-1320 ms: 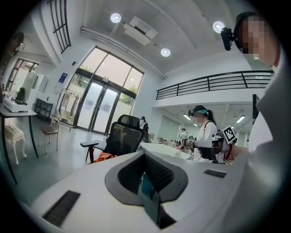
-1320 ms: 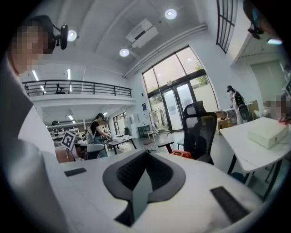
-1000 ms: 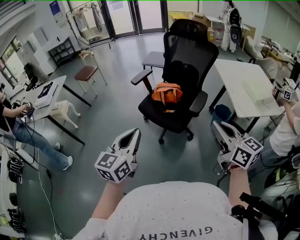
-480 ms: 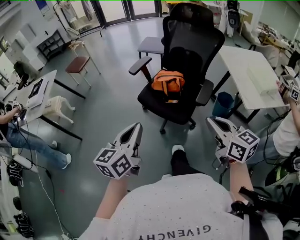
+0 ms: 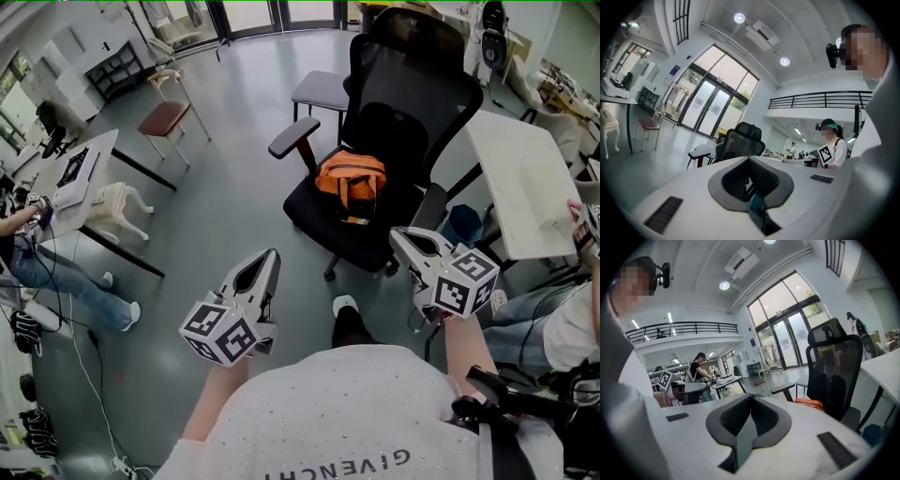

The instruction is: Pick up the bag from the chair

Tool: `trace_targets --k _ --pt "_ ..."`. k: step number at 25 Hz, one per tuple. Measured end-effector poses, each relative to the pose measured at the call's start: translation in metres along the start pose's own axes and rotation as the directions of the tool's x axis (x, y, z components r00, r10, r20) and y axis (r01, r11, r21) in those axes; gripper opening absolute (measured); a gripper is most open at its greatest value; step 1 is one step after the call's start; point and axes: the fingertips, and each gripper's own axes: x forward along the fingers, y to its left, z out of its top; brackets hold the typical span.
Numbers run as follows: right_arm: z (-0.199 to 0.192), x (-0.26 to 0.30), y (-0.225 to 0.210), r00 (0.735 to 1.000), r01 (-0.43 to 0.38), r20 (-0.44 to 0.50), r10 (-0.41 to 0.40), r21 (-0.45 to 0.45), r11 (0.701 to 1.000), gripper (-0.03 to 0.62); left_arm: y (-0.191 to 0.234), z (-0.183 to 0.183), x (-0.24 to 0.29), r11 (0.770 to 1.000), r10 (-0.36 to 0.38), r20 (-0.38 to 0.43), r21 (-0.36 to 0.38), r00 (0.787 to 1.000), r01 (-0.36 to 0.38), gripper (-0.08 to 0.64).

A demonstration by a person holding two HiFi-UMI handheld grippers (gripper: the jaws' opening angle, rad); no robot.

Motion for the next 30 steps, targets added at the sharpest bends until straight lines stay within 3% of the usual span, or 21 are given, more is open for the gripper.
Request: trace_targets --k 5,11,17,21,26,30 --pt "0.018 0.048 -0.045 0.999 -0.028 -0.036 0.028 -0.017 0.999 0.003 0.024 0.017 0.05 1.0 0.022 0.013 -0.007 1.0 -0.021 0.002" --pt "0.026 0.103 -0.11 0.997 -0.043 -0.066 0.044 0.03 0.999 0.003 0.055 0.02 0.122 0.999 0.037 -0.028 -0.031 0.999 -0.038 0.002" --pt "0.002 0.149 -0.166 0.988 -0.05 -0.138 0.066 0.116 0.992 0.003 0.077 0.008 0.191 0.998 0.03 -0.088 -0.048 0.996 -0.034 0.002" --pt "-0.019 0.179 -0.194 0.989 -0.03 -0.136 0.057 0.195 0.98 0.003 0.092 0.001 0.221 0.994 0.018 -0.093 -0.104 0.995 -0.028 0.002" --pt "-0.062 0.208 -0.213 0.993 -0.026 -0.094 0.067 0.382 0.924 0.003 0.129 -0.029 0.242 0.987 0.086 -0.187 -0.118 0.979 -0.109 0.002" --pt "-0.098 0.227 -0.229 0.995 0.007 -0.092 0.051 0.544 0.839 0.003 0.148 -0.046 0.251 0.98 0.108 -0.278 -0.129 0.955 -0.148 0.002"
